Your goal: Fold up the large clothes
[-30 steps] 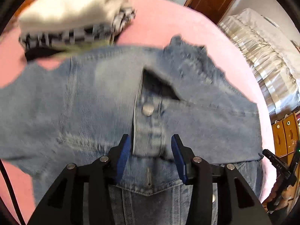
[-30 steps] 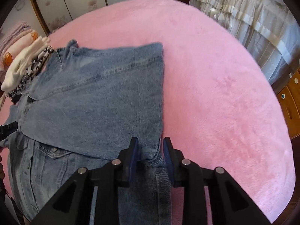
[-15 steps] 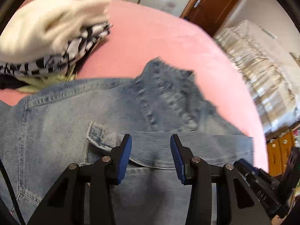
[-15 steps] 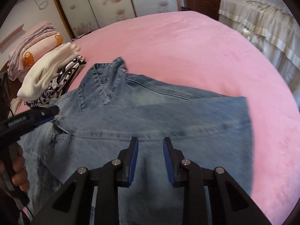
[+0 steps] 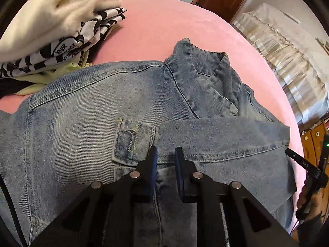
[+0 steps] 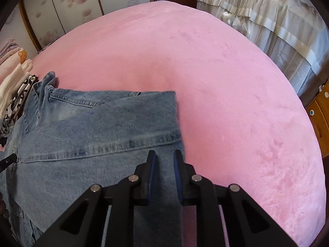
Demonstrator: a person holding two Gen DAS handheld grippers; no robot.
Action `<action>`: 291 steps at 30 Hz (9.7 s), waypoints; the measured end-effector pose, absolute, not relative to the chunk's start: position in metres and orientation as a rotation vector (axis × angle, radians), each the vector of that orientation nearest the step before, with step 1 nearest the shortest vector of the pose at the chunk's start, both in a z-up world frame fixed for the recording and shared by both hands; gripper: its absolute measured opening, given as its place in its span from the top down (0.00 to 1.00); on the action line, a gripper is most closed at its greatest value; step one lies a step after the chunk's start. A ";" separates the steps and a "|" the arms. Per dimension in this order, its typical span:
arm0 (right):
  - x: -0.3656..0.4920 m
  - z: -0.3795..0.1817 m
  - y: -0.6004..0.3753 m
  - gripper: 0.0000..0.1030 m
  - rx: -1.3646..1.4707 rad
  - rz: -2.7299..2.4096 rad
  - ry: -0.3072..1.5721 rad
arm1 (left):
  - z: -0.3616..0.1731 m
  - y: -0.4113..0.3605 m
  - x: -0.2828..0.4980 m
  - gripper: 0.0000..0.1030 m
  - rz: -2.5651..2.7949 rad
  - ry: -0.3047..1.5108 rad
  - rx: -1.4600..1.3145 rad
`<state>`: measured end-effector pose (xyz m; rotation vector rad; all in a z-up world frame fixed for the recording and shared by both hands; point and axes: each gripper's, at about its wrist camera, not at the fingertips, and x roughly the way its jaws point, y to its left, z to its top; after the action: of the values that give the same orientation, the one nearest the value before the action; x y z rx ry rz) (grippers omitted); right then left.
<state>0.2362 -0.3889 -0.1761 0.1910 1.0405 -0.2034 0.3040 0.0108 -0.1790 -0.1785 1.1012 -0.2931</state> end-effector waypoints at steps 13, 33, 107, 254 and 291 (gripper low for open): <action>0.208 -0.155 -0.356 0.82 0.184 -0.173 1.023 | -0.134 -0.001 0.278 0.46 -0.277 1.031 -0.097; 0.116 -0.122 -0.311 0.82 0.208 -0.118 0.985 | -0.087 -0.005 0.157 0.46 -0.300 0.924 -0.043; 0.150 -0.151 0.138 0.68 -0.077 0.429 1.041 | -0.210 0.504 0.119 0.28 0.414 0.815 -0.910; 0.214 -0.204 -0.315 0.55 0.741 0.590 1.211 | -0.198 0.172 0.215 0.19 -0.128 1.185 -0.278; 0.214 -0.004 -0.143 0.83 0.128 0.597 0.707 | -0.196 0.179 0.207 0.19 -0.136 1.128 -0.362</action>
<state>0.2145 -0.1434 -0.0044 0.1282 0.7067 0.5975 0.2068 0.1787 -0.1962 -0.3621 1.1282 -0.1361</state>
